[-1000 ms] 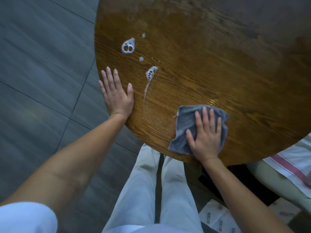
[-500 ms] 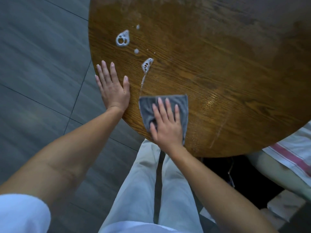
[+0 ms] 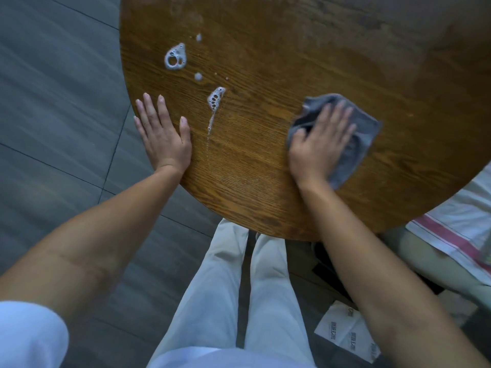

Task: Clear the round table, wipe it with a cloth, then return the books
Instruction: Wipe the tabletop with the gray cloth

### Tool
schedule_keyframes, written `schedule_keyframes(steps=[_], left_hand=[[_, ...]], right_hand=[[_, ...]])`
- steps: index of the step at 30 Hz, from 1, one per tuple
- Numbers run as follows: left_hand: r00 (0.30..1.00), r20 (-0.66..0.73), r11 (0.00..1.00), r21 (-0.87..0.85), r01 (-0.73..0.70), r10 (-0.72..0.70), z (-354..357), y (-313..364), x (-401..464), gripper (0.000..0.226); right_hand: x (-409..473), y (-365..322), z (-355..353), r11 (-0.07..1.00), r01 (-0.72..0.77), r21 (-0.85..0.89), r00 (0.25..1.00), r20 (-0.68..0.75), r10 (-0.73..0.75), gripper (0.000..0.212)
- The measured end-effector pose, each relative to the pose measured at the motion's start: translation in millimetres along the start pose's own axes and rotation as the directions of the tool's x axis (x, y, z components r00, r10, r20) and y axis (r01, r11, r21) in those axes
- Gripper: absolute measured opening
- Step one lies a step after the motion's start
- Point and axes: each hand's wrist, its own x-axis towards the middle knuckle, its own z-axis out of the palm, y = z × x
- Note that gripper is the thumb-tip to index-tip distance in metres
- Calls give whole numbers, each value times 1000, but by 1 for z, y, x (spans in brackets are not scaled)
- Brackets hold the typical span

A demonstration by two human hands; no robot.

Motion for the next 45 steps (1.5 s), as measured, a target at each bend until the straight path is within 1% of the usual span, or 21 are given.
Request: schedule_keyframes(steps=[2,4,6,8,11,14,18,20,21,23,25,27,28,30,33,36,38,39,41,43,45], left_hand=[[1000,-4,1000,3,-4,4,0,0,0,69],[1000,-6,1000,4,-1,1,1,1,0,69],[1000,-6,1000,-2,3,-3,1,1,0,69],[1000,-9,1000,1,3,-3,2,1,0,69],[1000,-6,1000,-14,-1,1,1,1,0,69],[1000,-17,1000,-17,2,-2,1,0,-1,68],[1000,-14,1000,-24,7,-7,1,-1,0,68],[1000,-25,1000,-17,1,-1,2,0,1,68],[1000,-21,1000,-16,1,-1,3,-1,1,68],[1000,-12,1000,-20,10,-10,2,0,0,68],[1000,-9,1000,-20,11,-12,1,0,0,68],[1000,-13,1000,-17,5,-6,1,1,0,68],[1000,-12,1000,-19,4,-4,1,1,1,68],[1000,-9,1000,-19,7,-7,1,1,0,68],[1000,-8,1000,-24,7,-8,1,0,-1,68],[1000,-25,1000,-19,4,-5,2,1,-1,67],[1000,-15,1000,-20,7,-8,1,1,0,68],[1000,-9,1000,-23,11,-12,1,1,0,68],[1000,-15,1000,-17,14,-15,1,1,-1,68],[1000,-22,1000,-9,11,-11,1,1,-1,68],[1000,-13,1000,-21,10,-11,0,3,-1,68]], right_hand=[[-28,-37,13,986,165,14,986,27,-165,73],[-73,-55,23,936,349,47,932,83,-352,68],[-115,-40,27,874,480,74,866,117,-486,66],[-141,2,28,864,500,64,852,141,-504,66],[-161,74,11,964,265,-18,953,155,-259,72],[-141,105,-3,997,66,-49,990,125,-59,78],[-38,75,-8,981,-191,47,981,-22,192,76],[-2,41,-7,972,-222,74,973,-50,226,76],[-6,21,-4,988,-146,44,988,-39,148,75],[-50,-15,7,992,128,9,991,42,-128,74],[-113,-27,19,930,366,41,916,164,-367,73],[-149,-5,27,873,486,48,851,200,-485,74],[-150,12,27,867,498,33,848,191,-495,75],[-131,51,20,908,419,-10,897,156,-413,75],[-78,112,0,986,137,-94,990,43,-133,75],[-38,148,-18,989,-136,-55,990,-48,133,73],[-42,129,-18,975,-222,-25,972,-78,220,71],[-54,111,-14,980,-198,-29,978,-70,195,70],[-96,70,2,998,25,-50,999,32,-24,71],[-146,31,20,945,325,-39,933,174,-314,75],[-174,11,28,872,490,10,849,225,-479,77]])
